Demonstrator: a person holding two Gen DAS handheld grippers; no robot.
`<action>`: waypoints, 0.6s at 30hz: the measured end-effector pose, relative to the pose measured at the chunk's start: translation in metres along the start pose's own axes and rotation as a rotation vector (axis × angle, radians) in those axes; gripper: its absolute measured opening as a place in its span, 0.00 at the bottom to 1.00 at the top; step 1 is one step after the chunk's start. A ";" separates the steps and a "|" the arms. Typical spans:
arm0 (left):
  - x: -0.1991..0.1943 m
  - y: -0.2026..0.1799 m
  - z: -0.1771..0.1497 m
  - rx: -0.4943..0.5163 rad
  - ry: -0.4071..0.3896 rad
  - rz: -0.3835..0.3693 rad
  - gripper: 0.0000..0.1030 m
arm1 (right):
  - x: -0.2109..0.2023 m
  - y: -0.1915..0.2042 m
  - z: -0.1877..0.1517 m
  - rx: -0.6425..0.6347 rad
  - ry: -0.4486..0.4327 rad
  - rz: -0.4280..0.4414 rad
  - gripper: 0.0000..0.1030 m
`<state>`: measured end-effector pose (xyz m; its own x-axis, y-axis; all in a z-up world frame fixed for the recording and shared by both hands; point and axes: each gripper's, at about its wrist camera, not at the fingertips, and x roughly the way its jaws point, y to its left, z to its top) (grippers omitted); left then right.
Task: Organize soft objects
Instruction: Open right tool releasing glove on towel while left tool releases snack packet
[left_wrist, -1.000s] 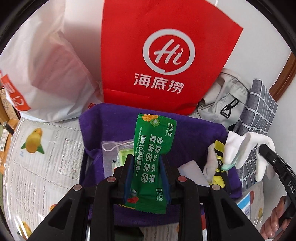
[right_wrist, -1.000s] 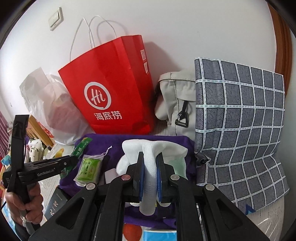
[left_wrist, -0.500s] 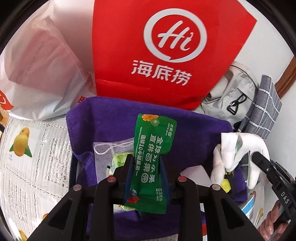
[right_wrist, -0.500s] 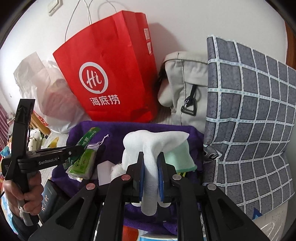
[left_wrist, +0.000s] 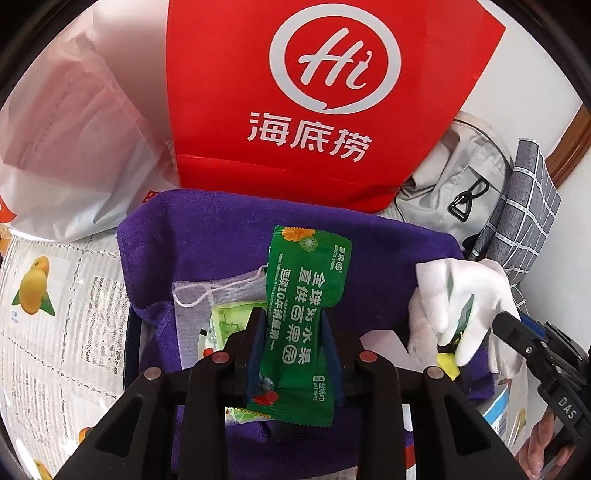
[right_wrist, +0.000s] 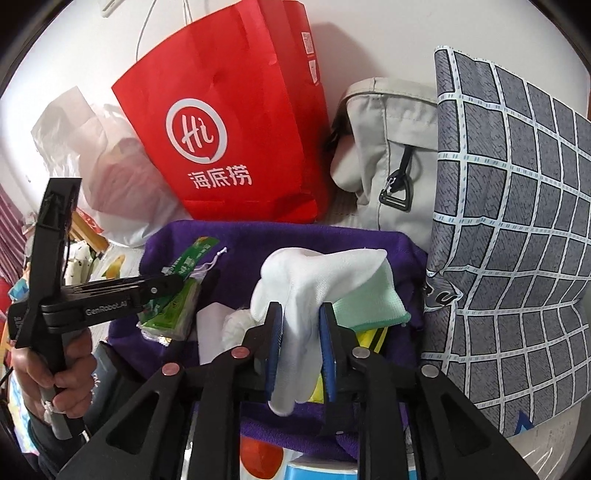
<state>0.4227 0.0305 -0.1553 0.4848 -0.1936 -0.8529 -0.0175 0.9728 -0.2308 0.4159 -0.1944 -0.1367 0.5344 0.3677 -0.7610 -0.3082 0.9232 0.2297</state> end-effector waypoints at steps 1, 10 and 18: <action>-0.001 0.000 0.000 0.001 -0.001 0.000 0.29 | -0.002 0.000 0.000 -0.001 -0.005 0.004 0.26; -0.001 -0.004 0.000 0.014 0.021 0.016 0.35 | -0.015 0.012 -0.001 -0.047 -0.040 0.017 0.39; -0.023 -0.013 -0.002 0.048 -0.007 0.038 0.52 | -0.028 0.017 -0.003 -0.051 -0.052 -0.021 0.40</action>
<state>0.4104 0.0217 -0.1338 0.4906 -0.1554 -0.8574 0.0060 0.9845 -0.1750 0.3933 -0.1891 -0.1125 0.5808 0.3551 -0.7325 -0.3360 0.9242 0.1817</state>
